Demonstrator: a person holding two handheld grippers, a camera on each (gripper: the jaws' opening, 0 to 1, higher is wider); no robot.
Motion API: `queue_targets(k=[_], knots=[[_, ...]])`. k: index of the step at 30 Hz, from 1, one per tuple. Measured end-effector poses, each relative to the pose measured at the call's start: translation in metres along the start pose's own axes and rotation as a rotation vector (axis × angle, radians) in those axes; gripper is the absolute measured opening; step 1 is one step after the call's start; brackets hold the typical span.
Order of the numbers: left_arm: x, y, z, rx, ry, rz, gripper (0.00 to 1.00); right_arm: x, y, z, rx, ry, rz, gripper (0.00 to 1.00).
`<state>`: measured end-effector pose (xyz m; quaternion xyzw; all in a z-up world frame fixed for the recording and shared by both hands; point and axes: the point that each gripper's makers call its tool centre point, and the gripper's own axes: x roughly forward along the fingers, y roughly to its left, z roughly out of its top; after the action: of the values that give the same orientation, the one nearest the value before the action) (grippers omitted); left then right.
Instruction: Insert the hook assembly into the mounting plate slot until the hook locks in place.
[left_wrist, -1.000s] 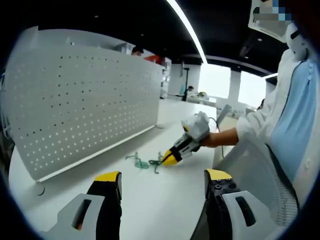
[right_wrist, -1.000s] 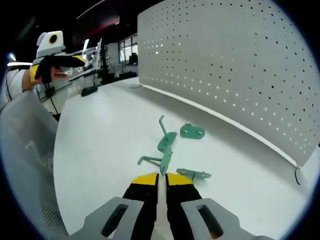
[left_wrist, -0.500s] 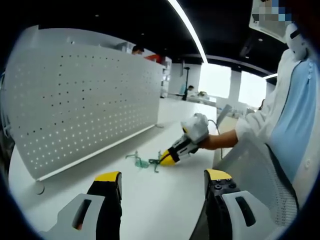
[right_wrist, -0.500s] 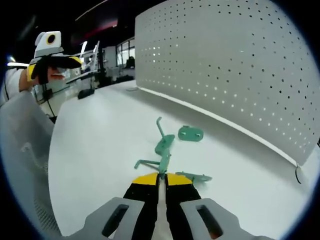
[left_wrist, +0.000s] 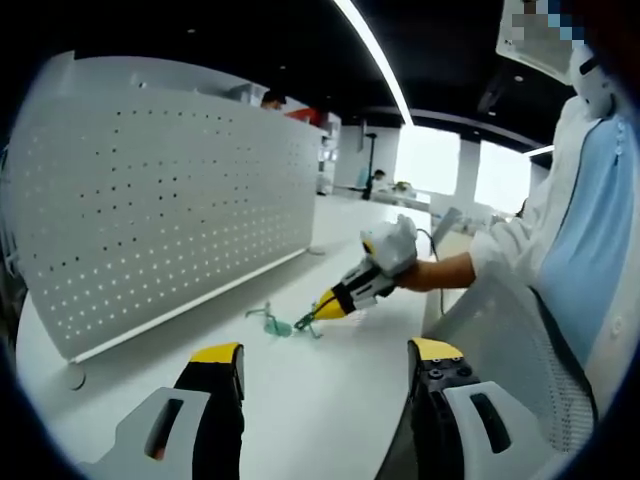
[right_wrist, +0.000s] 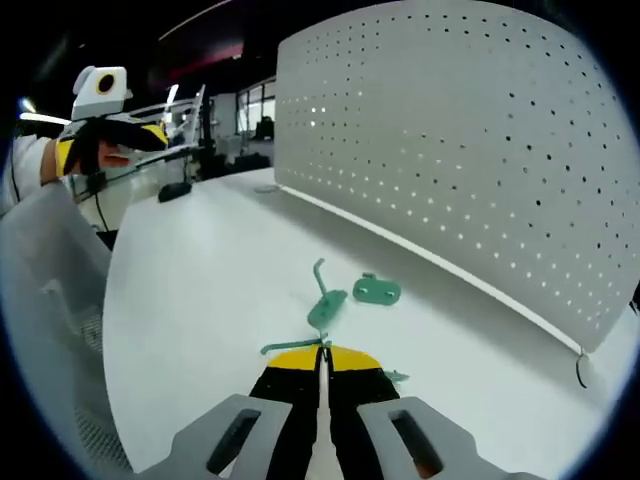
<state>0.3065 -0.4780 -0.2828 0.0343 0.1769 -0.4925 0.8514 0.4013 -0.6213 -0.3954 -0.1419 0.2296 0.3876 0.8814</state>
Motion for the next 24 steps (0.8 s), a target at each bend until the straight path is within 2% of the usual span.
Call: queue_targets(k=[6, 16, 20, 24], knots=[[0.005, -0.005, 0.002, 0.007, -0.005, -0.016, 0.68, -0.007, -0.001, 0.021, -0.018, -0.008, 0.0, 0.0], [0.022, -0.019, 0.006, 0.034, 0.002, -0.054, 0.67, -0.01, -0.001, 0.026, -0.001, 0.004, -0.003, 0.0], [0.031, -0.02, 0.008, 0.037, 0.01, -0.047, 0.63, -0.015, 0.002, 0.04, -0.001, -0.015, 0.001, 0.0], [0.035, -0.02, 0.015, 0.026, -0.015, -0.043, 0.62, -0.023, 0.004, 0.061, -0.006, -0.051, -0.005, 0.0]])
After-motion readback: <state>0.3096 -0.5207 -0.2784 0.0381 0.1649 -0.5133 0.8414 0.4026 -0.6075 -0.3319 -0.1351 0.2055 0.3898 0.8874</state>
